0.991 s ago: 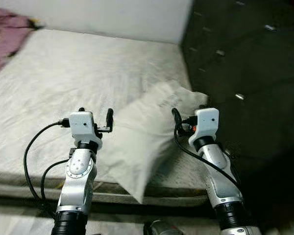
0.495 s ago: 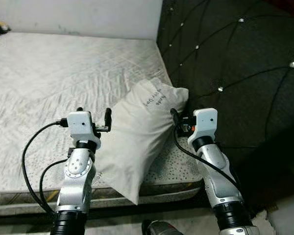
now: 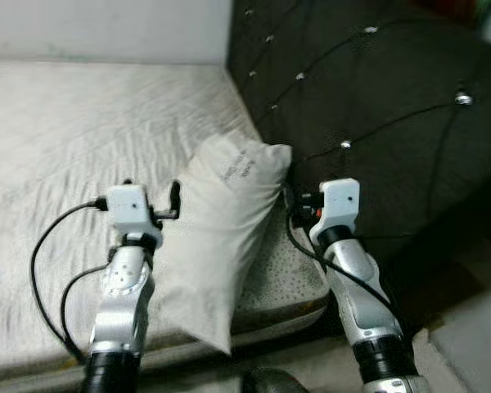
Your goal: Clean up the room
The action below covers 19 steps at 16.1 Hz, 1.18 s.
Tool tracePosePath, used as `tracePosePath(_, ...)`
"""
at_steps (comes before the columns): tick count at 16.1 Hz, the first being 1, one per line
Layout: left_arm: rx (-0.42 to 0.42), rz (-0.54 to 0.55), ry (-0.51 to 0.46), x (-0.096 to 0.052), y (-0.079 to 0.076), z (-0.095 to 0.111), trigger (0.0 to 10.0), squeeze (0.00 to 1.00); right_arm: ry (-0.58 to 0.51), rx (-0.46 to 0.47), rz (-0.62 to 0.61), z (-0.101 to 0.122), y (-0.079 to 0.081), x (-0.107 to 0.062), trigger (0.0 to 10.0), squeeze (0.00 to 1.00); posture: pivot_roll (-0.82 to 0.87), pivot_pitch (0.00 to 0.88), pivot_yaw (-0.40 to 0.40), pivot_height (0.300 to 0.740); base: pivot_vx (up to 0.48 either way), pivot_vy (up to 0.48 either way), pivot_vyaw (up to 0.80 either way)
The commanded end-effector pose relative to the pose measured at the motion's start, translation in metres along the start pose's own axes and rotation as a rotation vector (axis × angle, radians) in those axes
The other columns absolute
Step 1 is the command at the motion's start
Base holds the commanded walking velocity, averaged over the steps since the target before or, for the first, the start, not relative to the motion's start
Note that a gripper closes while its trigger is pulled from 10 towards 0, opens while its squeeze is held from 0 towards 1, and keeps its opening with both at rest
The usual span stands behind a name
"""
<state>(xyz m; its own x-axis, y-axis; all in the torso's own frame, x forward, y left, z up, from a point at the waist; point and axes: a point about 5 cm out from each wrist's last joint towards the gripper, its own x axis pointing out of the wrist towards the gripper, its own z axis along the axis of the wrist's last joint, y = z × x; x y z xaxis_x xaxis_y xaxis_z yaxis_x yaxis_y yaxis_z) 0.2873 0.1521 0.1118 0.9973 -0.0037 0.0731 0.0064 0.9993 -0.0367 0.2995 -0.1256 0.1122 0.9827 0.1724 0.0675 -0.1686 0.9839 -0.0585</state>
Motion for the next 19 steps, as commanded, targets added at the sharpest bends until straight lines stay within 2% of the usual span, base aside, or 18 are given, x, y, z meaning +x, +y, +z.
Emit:
tracePosePath(1,-0.01,-0.026,-0.001,0.004,-0.008,0.002,10.0,0.0,-0.028,-0.012,-0.02,0.007,-0.004,0.002,10.0,0.0,-0.04,0.015,-0.025,0.74,0.0,0.0,0.0)
tracePosePath(9,0.003,-0.11,0.033,0.011,-0.017,-0.003,10.0,0.0,-0.039,-0.027,-0.107,0.008,-0.01,-0.017,10.0,0.0,-0.15,0.044,0.071,0.74,0.0,0.0,0.0)
tracePosePath(19,0.011,-0.126,0.028,0.018,-0.015,-0.001,10.0,0.0,-0.04,-0.037,-0.119,0.009,-0.009,-0.017,10.0,0.0,-0.14,0.038,0.08,0.74,0.0,0.0,0.0)
